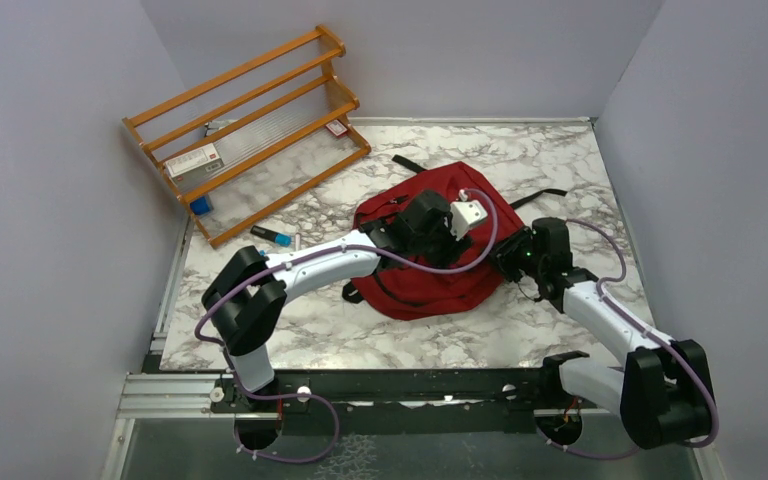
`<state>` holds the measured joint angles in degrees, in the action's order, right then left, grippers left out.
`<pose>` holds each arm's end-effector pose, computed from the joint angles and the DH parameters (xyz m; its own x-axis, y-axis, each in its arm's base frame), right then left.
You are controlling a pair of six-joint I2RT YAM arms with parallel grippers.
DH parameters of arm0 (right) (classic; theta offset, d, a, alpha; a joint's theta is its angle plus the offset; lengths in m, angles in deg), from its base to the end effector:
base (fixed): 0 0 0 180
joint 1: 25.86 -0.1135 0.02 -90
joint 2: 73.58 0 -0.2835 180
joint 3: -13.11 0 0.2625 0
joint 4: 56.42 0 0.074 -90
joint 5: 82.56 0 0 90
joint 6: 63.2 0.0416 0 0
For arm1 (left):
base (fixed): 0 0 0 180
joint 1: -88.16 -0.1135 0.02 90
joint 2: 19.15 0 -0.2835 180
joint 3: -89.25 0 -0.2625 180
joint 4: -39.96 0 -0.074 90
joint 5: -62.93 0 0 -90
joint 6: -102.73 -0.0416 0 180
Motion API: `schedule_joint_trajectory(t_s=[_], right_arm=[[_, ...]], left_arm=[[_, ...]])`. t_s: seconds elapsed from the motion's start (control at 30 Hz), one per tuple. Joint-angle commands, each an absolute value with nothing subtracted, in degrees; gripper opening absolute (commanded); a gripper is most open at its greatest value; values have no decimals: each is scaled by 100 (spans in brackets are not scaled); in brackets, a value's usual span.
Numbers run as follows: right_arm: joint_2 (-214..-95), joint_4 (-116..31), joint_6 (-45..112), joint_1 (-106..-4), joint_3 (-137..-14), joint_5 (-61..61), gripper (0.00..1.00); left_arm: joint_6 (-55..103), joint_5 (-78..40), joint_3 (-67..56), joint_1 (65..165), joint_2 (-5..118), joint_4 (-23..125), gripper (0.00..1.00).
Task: Pack the student bag
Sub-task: Unzip the student bag at the center of the board.
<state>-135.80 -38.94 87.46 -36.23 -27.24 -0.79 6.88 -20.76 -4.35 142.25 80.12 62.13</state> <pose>0.2159 0.0456 0.1935 -0.5558 0.7754 -0.2998 0.4031 0.5668 0.7186 0.2403 -0.3396 0.2686 -0.2476 0.5146 -0.8209 0.8877 0.4600 0.0207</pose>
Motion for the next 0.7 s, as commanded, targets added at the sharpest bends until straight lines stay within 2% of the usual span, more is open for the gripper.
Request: schedule_joint_trajectory(t_s=[0.0,0.23,0.3,0.37,0.43,0.5,0.67], right_arm=[[-13883,-4252,8954,-3588,-2720,-234,40],[-13953,-4503,9054,-3588,-2617,-175,43],[-14007,-4645,9068,-3588,-2596,-153,36],[-14079,-4725,9063,-3588,-2622,-136,16],[-14117,-4750,9021,-3588,-2665,-150,5],[-14090,-4747,8991,-3588,-2690,-184,1],[-13970,-4776,8940,-3588,-2690,-339,1]], left_arm=[[499,-2273,-255,14296,8065,6238,57],[388,-2224,-201,14359,8141,6284,57],[337,-2181,-171,14399,8185,6284,57],[254,-2186,-153,14471,8214,6282,58],[161,-2323,-136,14550,8232,6269,61],[83,-2454,-106,14626,8249,6244,62],[-36,-2385,-19,14689,8365,6238,64]])
